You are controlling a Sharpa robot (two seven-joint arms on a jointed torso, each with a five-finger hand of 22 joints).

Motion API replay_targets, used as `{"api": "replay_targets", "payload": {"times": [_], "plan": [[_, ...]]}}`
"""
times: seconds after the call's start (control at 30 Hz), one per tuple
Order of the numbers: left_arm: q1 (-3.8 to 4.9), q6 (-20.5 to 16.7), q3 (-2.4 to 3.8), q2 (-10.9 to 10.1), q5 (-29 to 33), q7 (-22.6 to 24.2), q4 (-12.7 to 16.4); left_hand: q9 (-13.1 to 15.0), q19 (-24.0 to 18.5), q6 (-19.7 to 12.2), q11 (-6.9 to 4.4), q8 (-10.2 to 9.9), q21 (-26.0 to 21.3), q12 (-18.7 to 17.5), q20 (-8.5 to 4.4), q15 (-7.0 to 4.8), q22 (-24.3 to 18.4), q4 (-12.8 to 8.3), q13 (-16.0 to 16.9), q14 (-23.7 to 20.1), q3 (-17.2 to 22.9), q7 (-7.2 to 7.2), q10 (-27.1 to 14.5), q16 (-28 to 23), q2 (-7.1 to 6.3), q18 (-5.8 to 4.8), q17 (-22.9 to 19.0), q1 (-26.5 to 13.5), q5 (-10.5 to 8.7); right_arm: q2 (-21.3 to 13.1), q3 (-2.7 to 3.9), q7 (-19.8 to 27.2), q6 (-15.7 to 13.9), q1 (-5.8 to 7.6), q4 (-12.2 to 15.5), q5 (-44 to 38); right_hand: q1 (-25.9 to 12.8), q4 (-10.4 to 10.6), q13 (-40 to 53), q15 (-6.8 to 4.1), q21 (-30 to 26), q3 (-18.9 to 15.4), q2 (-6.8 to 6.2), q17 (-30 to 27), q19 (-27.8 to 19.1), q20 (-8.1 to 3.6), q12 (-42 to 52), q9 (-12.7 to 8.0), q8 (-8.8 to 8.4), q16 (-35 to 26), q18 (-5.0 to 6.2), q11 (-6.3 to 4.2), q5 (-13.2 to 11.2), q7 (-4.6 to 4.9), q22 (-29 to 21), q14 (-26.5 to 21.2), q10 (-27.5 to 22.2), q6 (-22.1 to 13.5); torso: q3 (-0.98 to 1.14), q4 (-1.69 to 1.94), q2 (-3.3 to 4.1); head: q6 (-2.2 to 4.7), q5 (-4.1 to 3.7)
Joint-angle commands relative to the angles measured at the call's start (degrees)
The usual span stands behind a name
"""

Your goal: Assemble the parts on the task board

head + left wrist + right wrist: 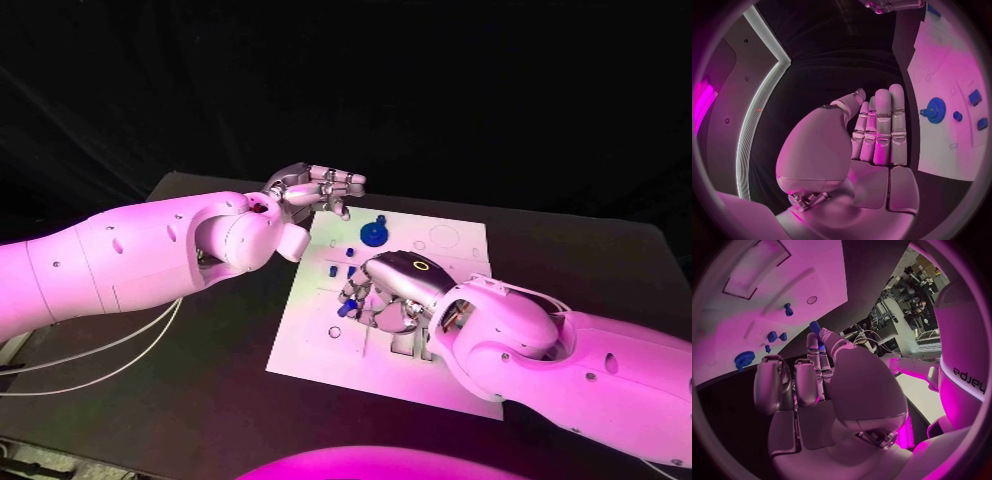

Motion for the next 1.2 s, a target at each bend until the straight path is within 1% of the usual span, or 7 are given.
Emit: {"api": "replay_targets", "payload": {"times": [0.03,0.2,0.37,0.47,0.6,0.8,1.2], "plan": [[0.07,1.01,0.03,0.22,-0.05,0.14,0.09,-0.05,0.21,-0.29,-0.04,-0.07,-0.18,0.25,0.0,0.21,-0.05,0.09,0.05,-0.39,-0.27,-0.19,-0.35,-0.29,0.62,0.77,-0.05,-0.05,-0.04,1.35,-0.19,1.48,0.62,-1.12,-1.63,-0.42,-0.21,0.03,-0.06,-0.24,-0.1,0.46,0.07,-0.09,0.23,0.21,-0.27,0.95,0.09,0.09,-0.72,0.14,0.19,0.37,9.98,1.98,-0.03,0.17,0.02,-0.1,0.08,-0.36,0.59],[0.07,1.05,0.03,0.41,-0.05,0.12,0.13,-0.05,0.21,-0.29,-0.04,-0.07,-0.18,0.25,0.0,0.21,-0.05,0.09,0.05,-0.39,-0.27,-0.19,-0.35,-0.29,0.62,0.77,-0.05,-0.05,-0.04,3.13,-0.46,1.86,0.96,-2.56,-3.92,-0.81,-0.21,0.03,-0.06,-0.24,-0.17,0.47,0.06,-0.11,0.21,0.21,-0.29,0.95,0.08,0.08,-0.71,0.15,0.2,0.38,9.96,1.97,-0.03,0.16,0.05,-0.07,0.13,-0.66,1.0],[0.07,1.07,0.02,0.54,-0.05,0.11,0.09,-0.05,0.21,-0.29,-0.04,-0.07,-0.18,0.25,0.0,0.21,-0.05,0.09,0.05,-0.39,-0.27,-0.19,-0.35,-0.29,0.62,0.77,-0.05,-0.05,-0.04,4.39,-0.58,2.03,1.05,-3.52,-5.54,-1.36,-0.21,0.01,-0.06,-0.23,-0.21,0.49,0.05,-0.1,0.19,0.21,-0.3,0.96,0.07,0.09,-0.7,0.16,0.22,0.4,9.95,1.97,-0.03,0.15,0.09,-0.06,0.07,-0.68,1.06],[0.07,1.07,0.02,0.57,-0.05,0.1,0.07,-0.05,0.21,-0.29,-0.04,-0.07,-0.18,0.25,0.0,0.21,-0.05,0.09,0.05,-0.39,-0.27,-0.19,-0.35,-0.29,0.62,0.77,-0.05,-0.05,-0.04,4.78,-0.61,2.07,1.15,-3.75,-6.06,-1.56,-0.21,0.0,-0.06,-0.22,-0.27,0.52,0.06,-0.15,0.17,0.22,-0.33,0.96,0.06,0.06,-0.69,0.17,0.24,0.42,9.94,1.96,-0.03,0.14,0.09,-0.05,0.08,-0.71,1.1],[0.07,1.09,0.02,0.6,-0.05,0.07,0.07,-0.05,0.21,-0.29,-0.04,-0.07,-0.18,0.25,0.0,0.21,-0.05,0.09,0.05,-0.39,-0.27,-0.19,-0.35,-0.29,0.62,0.77,-0.05,-0.05,-0.04,5.15,-0.64,2.05,1.47,-3.95,-6.67,-1.77,-0.21,-0.02,-0.06,-0.22,-0.29,0.54,0.05,-0.1,0.16,0.22,-0.34,0.97,0.06,0.09,-0.69,0.17,0.26,0.43,9.94,1.97,-0.02,0.14,0.09,-0.07,0.08,-0.99,1.28],[0.07,1.07,0.02,0.59,-0.05,0.05,0.07,-0.05,0.21,-0.29,-0.04,-0.07,-0.18,0.25,0.0,0.21,-0.05,0.09,0.05,-0.39,-0.27,-0.19,-0.35,-0.29,0.62,0.77,-0.05,-0.05,-0.04,5.39,-0.68,1.85,2.13,-4.04,-7.37,-2.0,-0.21,-0.02,-0.06,-0.22,-0.29,0.54,0.05,-0.1,0.16,0.22,-0.34,0.97,0.06,0.09,-0.69,0.17,0.26,0.43,9.94,1.97,-0.02,0.14,0.11,-0.13,0.06,-1.04,1.34],[0.07,1.07,0.02,0.55,-0.05,0.0,0.05,-0.06,0.23,-0.28,-0.05,-0.04,-0.24,0.32,0.0,0.2,-0.09,0.08,0.07,-0.39,-0.34,-0.19,-0.37,-0.29,0.67,0.77,-0.09,-0.07,-0.05,5.32,-0.77,1.47,5.26,-4.08,-7.54,-2.53,-0.26,-0.09,-0.02,-0.18,-0.3,0.61,0.02,-0.16,0.16,0.24,-0.37,1.03,0.09,0.06,-0.69,0.2,0.31,0.48,9.95,1.96,0.14,0.22,0.11,-0.07,0.06,-1.31,1.35]]}}
